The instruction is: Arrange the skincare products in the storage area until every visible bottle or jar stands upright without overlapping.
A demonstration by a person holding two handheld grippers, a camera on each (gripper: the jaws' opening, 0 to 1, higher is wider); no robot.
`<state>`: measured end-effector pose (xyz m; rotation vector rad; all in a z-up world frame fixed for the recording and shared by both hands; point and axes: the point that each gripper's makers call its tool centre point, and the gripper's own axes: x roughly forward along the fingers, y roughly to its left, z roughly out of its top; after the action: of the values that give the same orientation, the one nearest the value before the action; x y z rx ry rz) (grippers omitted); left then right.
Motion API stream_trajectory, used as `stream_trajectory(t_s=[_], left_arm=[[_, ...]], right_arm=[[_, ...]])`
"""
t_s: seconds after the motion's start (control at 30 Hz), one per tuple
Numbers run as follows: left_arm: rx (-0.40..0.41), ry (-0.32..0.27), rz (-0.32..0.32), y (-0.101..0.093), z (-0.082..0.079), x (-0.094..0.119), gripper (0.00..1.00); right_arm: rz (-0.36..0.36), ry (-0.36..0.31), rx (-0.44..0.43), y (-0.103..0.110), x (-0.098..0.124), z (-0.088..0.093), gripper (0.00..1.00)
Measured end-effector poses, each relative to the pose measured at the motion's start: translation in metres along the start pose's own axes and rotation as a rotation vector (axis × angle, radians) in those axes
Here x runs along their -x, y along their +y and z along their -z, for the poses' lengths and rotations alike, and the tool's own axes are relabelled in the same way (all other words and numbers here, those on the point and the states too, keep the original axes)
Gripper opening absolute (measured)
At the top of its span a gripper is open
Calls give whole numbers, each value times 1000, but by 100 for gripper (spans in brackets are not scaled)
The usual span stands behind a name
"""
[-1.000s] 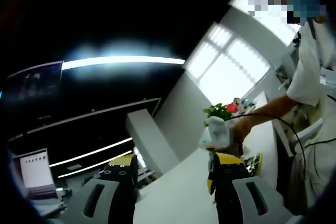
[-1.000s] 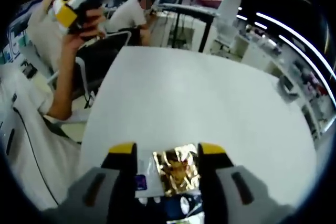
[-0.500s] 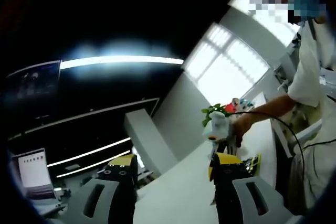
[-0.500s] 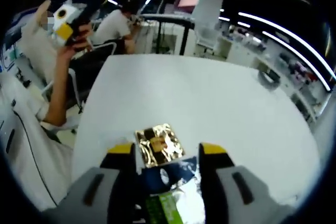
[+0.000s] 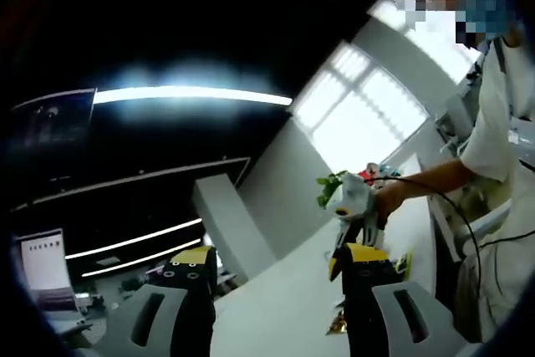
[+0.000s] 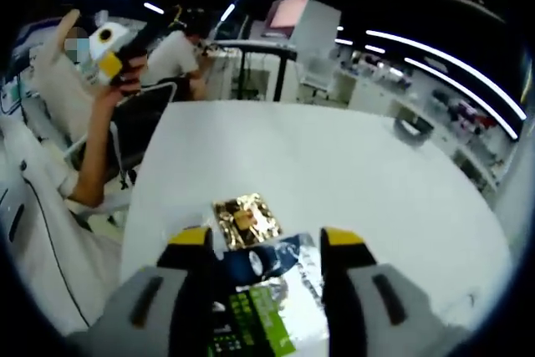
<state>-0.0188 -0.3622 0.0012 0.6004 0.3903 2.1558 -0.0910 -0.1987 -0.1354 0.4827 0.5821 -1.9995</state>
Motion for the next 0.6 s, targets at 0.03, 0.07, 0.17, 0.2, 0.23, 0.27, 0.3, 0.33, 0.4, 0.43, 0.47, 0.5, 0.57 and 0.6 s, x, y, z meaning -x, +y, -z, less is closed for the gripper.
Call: stream_trajectory(t_s=[0.03, 0.07, 0.17, 0.2, 0.23, 0.27, 0.3, 0.33, 0.4, 0.43, 0.47, 0.5, 0.57, 0.6], left_arm=[[0, 4, 2, -1, 1, -1, 61], [0, 7, 5, -2, 2, -3, 61], [7, 9, 18, -6, 4, -7, 61], [8, 10, 23, -7, 5, -9, 61], [8, 12, 27, -9, 5, -10, 61], [8, 14, 31, -10, 6, -12, 61], [10, 16, 35, -12, 6, -13, 62], [12, 16, 40, -13, 6, -15, 62], [18, 17, 53, -17, 6, -19, 62], [20, 17, 56, -18, 6, -20, 63], [22, 19, 63, -21, 7, -22, 64], [23, 23, 71, -23, 8, -25, 65], [37, 24, 90, -30, 9, -30, 66], [42, 24, 97, -33, 9, -33, 66]], right_arm=[[-2, -6, -2, 0, 2, 0, 51], [-3, -11, -4, 1, 3, 1, 51], [15, -33, 0, -1, 7, 2, 51], [28, -49, 12, -2, 9, 0, 51], [37, -61, 14, -3, 11, -1, 52], [49, -80, 12, -5, 14, -3, 52], [61, -100, 11, -6, 17, -6, 52], [68, -113, 8, -7, 19, -7, 52], [86, -143, -3, -9, 22, -10, 53], [95, -154, -11, -11, 23, -12, 52], [120, -181, -13, -14, 24, -15, 52], [140, -207, -6, -15, 26, -19, 53], [147, -210, -7, -12, 28, -21, 56], [154, -220, -5, -11, 30, -22, 58]])
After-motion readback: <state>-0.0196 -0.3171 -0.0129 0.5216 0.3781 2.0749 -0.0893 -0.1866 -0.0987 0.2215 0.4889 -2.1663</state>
